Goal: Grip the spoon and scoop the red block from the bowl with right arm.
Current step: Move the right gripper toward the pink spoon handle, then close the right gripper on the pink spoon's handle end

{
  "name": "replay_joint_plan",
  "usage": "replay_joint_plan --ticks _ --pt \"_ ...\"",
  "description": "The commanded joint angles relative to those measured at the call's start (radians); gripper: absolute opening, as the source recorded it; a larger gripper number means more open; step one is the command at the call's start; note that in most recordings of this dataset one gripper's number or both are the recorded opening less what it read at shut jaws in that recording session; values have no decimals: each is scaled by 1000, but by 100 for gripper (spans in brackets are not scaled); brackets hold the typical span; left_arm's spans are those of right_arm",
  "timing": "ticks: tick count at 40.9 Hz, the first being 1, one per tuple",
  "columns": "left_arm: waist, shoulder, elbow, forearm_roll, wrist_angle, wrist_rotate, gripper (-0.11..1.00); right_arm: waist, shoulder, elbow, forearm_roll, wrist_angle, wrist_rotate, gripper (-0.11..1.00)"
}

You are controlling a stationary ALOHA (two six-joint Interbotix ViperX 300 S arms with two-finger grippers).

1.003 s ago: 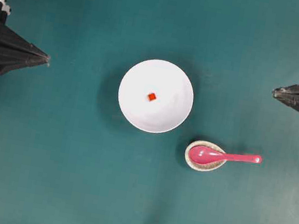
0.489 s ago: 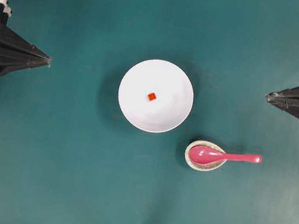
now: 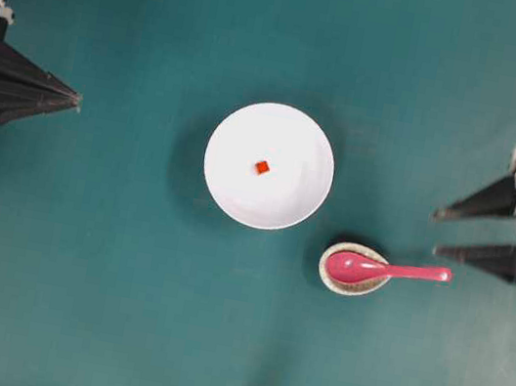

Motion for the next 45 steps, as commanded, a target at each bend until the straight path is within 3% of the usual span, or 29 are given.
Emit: replay_joint_plan --ticks 1,9,14,24,45 --pt "6 2 -29 2 -3 2 0 74 97 46 57 -178 15 51" --pt "23 8 -29 3 -9 2 0 229 371 152 224 -586 23 51" --pt "25 8 -29 2 -9 2 0 291 537 164 298 -712 25 51" --pt "26 8 -28 3 -9 2 0 316 769 127 311 -742 44 51" --pt "26 9 -28 2 -5 3 0 316 804 123 345 -738 49 48"
